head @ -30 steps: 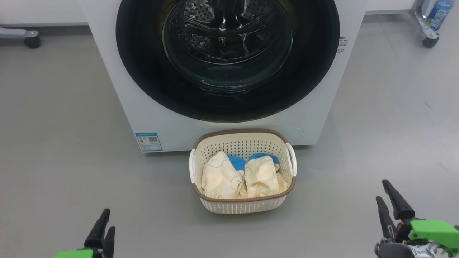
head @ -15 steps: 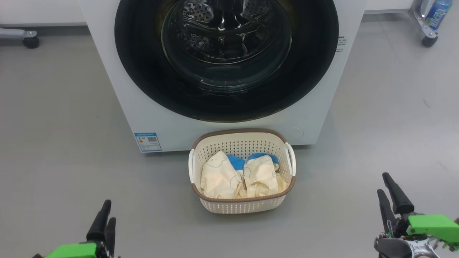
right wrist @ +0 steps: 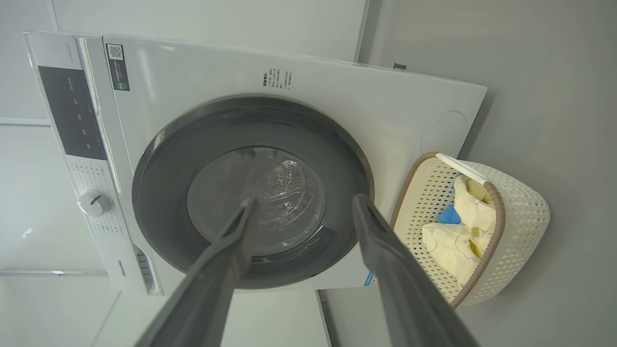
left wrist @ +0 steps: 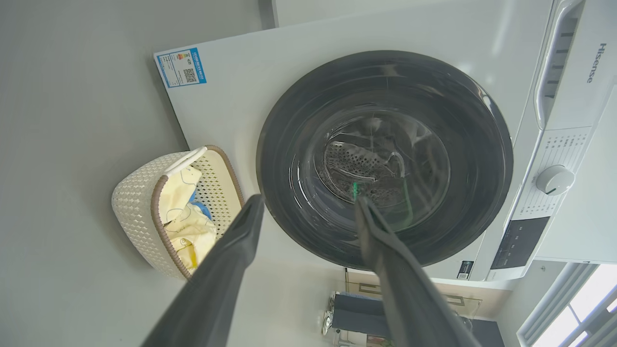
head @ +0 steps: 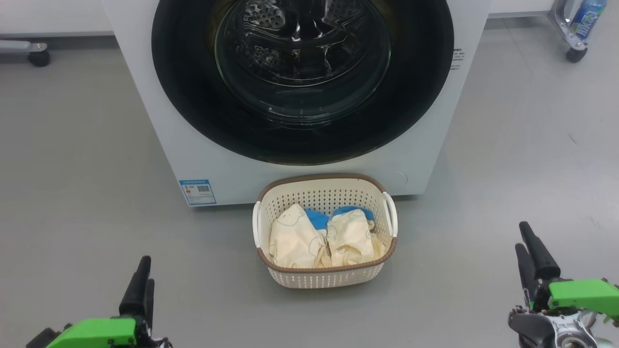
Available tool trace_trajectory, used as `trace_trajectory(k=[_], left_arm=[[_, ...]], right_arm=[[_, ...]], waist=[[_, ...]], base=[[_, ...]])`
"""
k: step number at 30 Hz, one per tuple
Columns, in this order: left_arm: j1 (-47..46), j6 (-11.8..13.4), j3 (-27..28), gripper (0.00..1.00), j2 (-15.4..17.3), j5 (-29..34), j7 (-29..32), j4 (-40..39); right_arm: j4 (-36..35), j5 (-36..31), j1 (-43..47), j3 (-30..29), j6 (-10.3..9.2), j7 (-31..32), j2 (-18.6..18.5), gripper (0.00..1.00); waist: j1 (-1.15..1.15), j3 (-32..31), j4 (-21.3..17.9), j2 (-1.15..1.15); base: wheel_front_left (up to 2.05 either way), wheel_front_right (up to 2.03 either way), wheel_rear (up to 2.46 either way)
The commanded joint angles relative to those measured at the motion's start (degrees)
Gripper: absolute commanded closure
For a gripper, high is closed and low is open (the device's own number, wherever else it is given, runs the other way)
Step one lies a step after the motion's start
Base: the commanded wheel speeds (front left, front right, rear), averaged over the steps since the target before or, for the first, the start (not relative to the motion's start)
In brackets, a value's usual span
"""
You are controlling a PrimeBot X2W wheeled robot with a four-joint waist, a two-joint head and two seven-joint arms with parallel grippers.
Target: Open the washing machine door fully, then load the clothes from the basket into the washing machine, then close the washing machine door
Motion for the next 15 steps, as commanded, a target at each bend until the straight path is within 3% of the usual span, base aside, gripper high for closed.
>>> trace_trajectory(k=[1, 15], left_arm=[[-3.3, 0.0, 0.4, 0.0, 1.4, 0.9, -0.8, -2.5], [-3.8, 0.0, -1.1, 0.0, 2.7, 7.7, -3.2, -4.2]], right_arm=[[-2.6, -0.8, -3.3, 0.4, -0.05, -0.9, -1.5, 0.0], [-3.7, -7.8, -3.8, 1.8, -0.07, -3.4, -2.8, 0.0]], waist=[[0.0, 0.0, 0.0, 0.0], [0.0, 0.0, -0.4, 0.0]], base=[[0.0, 0.0, 0.0], [0.0, 0.0, 0.0]])
